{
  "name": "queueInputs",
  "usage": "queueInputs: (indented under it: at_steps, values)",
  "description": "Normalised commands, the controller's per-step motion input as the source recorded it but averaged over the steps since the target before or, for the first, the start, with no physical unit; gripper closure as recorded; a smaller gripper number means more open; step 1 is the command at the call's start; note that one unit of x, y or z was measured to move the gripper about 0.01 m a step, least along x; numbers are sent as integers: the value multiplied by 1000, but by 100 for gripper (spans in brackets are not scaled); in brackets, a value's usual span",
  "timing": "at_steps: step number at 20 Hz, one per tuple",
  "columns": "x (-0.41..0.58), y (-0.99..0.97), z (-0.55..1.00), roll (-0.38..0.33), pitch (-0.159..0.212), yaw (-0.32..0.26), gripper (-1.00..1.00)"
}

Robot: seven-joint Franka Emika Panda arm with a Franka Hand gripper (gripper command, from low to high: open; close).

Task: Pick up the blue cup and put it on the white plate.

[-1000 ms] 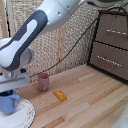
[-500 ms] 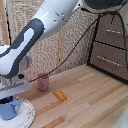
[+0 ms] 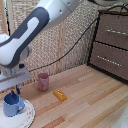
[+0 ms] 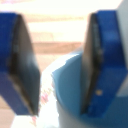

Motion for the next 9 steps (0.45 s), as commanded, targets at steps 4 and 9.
queueInputs:
  at_steps: [4, 9]
  values:
    - [94, -277, 685, -40, -89, 36, -100]
    - [259, -195, 554, -53, -173, 2, -100]
